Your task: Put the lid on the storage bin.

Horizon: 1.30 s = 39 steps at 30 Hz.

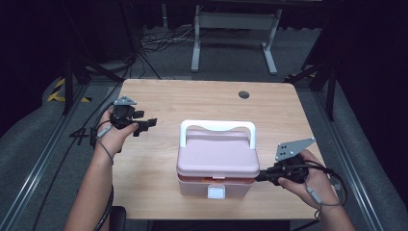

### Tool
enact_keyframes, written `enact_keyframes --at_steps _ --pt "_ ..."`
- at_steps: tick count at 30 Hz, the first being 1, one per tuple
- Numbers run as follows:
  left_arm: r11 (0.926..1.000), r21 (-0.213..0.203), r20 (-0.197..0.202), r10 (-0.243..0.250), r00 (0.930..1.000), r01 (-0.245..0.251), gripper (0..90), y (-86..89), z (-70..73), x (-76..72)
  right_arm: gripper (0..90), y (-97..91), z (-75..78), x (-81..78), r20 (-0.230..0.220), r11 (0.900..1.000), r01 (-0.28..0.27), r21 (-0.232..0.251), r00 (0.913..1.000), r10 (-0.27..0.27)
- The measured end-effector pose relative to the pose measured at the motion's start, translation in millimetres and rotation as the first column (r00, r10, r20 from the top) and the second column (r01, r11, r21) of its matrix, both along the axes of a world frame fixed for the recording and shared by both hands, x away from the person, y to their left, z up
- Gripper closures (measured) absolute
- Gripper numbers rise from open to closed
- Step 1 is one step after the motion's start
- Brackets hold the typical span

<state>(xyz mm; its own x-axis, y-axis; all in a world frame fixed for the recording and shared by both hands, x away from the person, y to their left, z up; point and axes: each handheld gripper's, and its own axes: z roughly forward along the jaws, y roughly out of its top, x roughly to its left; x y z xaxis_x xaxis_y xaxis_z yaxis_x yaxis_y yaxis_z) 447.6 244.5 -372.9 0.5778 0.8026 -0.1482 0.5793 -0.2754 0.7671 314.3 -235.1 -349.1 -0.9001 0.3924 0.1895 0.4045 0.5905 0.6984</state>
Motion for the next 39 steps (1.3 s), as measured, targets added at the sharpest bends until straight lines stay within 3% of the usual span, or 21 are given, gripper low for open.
enact_keyframes --at_steps 30,39 --pt "1.0 -0.002 -0.009 0.002 1.0 -0.002 33.2 2.0 -2.4 1.2 90.0 -2.1 -1.2 -3.7 -0.074 0.9919 -0.037 -0.121 0.9968 0.029" --pt "1.0 0.001 -0.012 0.006 0.9999 -0.006 33.2 3.2 -2.8 -0.3 88.8 -7.4 7.2 -8.2 -0.084 0.9953 -0.059 -0.077 0.9951 0.053"
